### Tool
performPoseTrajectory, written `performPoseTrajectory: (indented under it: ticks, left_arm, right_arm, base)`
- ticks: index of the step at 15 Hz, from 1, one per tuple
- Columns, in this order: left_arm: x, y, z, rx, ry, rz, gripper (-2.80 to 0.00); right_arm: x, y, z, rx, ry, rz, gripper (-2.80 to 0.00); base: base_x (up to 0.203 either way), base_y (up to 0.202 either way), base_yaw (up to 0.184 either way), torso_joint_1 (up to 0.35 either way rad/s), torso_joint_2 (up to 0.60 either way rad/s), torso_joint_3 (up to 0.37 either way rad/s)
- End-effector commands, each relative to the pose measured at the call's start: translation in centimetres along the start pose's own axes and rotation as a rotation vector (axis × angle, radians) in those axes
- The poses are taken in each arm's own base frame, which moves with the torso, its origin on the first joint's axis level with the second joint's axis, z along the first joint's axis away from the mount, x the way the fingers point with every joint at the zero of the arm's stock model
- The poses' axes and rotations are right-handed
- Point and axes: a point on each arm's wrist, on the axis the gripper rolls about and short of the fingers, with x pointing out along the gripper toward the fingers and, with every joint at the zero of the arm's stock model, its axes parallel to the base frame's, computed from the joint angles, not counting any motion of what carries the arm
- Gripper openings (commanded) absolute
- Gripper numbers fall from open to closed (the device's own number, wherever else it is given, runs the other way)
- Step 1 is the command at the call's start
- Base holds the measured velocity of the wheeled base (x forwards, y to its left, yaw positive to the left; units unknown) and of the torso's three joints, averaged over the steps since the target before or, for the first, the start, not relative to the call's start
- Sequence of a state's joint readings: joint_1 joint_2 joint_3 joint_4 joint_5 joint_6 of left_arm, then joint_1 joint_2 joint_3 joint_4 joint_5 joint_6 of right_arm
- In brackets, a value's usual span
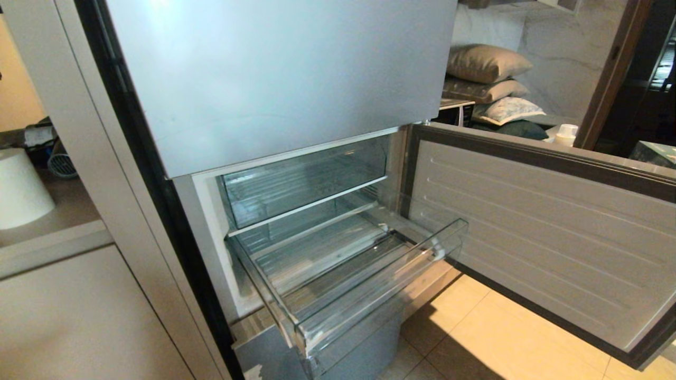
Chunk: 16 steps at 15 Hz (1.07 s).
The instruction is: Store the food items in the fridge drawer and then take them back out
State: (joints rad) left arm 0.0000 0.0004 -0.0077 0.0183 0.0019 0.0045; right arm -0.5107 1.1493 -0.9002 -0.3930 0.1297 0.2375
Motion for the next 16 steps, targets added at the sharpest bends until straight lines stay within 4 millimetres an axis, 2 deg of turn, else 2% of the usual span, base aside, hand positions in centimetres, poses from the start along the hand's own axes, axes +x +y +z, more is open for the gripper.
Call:
performPoseTrajectory:
  ticks: [1, 2, 4, 7, 9, 11, 14, 16]
  left_arm:
    - [0.0, 0.0, 0.0, 0.000, -0.002, 0.001, -2.80]
    - [0.0, 0.0, 0.0, 0.000, -0.002, 0.001, -2.80]
    - [0.0, 0.0, 0.0, 0.000, -0.002, 0.000, -2.80]
    - [0.0, 0.0, 0.0, 0.000, -0.002, 0.000, -2.80]
    - [0.0, 0.0, 0.0, 0.000, -0.001, 0.001, -2.80]
    - [0.0, 0.0, 0.0, 0.000, -0.001, 0.000, -2.80]
    - [0.0, 0.0, 0.0, 0.000, -0.002, 0.001, -2.80]
    - [0.0, 0.0, 0.0, 0.000, -0.002, 0.000, -2.80]
  right_arm:
    - [-7.7, 3.6, -0.2, -0.031, -0.069, 0.265, -2.80]
    - [-10.4, 3.4, -1.8, -0.062, -0.052, 0.325, -2.80]
    - [-14.6, 1.6, -7.6, -0.139, 0.044, 0.400, -2.80]
    - [-17.7, -0.9, -15.5, -0.213, 0.188, 0.445, -2.80]
    - [-19.2, -2.1, -19.0, -0.241, 0.250, 0.452, -2.80]
    - [-20.3, -2.8, -20.4, -0.265, 0.297, 0.419, -2.80]
    - [-21.8, -3.6, -21.1, -0.265, 0.176, 0.404, -2.80]
    - [-21.9, -3.6, -21.2, -0.275, 0.177, 0.390, -2.80]
  base:
    - [0.000, 0.000, 0.000, 0.000, 0.00, 0.000]
    - [0.000, 0.000, 0.000, 0.000, 0.00, 0.000]
    - [0.000, 0.000, 0.000, 0.000, 0.00, 0.000]
    - [0.000, 0.000, 0.000, 0.000, 0.00, 0.000]
    - [0.000, 0.000, 0.000, 0.000, 0.00, 0.000]
    - [0.000, 0.000, 0.000, 0.000, 0.00, 0.000]
    - [0.000, 0.000, 0.000, 0.000, 0.00, 0.000]
    - [0.000, 0.000, 0.000, 0.000, 0.00, 0.000]
